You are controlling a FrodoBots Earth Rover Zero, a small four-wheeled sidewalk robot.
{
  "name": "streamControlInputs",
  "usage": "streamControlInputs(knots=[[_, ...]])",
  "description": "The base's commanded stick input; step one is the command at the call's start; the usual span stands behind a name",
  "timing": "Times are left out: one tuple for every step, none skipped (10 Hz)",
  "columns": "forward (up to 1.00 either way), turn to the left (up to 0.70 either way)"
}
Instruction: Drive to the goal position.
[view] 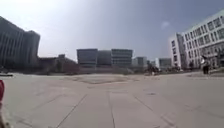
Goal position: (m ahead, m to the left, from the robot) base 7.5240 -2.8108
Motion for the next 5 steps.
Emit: streamControlInputs(knots=[[1.00, 0.13], [1.00, 0.21], [1.00, 0.36], [1.00, 0.40], [1.00, 0.36]])
